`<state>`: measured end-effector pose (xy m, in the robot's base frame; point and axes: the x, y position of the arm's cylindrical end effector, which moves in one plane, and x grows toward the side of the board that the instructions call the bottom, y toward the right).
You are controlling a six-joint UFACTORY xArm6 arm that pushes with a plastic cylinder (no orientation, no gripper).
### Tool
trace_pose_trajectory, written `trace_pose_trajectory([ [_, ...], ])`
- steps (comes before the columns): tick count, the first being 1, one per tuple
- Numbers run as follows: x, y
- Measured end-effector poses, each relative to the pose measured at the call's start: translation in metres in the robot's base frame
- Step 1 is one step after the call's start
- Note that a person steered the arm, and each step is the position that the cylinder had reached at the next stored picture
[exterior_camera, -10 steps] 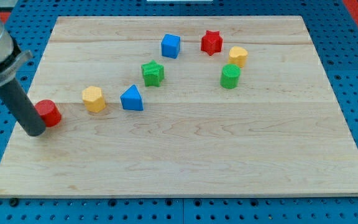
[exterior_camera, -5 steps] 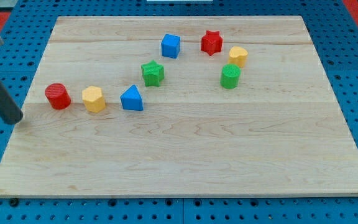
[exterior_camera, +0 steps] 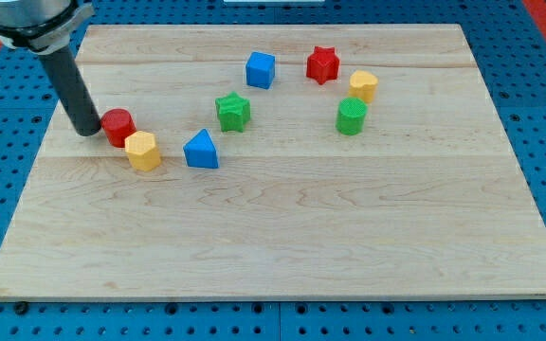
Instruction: Push the red circle to the top left of the yellow hexagon
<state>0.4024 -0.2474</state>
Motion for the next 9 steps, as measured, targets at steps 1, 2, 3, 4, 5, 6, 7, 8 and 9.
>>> trace_pose_trajectory([
  [1, 0.024, -0.026],
  [2, 0.044, 0.006],
  [3, 0.055, 0.03],
  [4, 0.043, 0.031],
  [5, 0.037, 0.039],
  [6, 0.037, 0.043],
  [7, 0.031, 0.041],
  [8, 0.025, 0.041],
  [9, 0.08, 0.04],
])
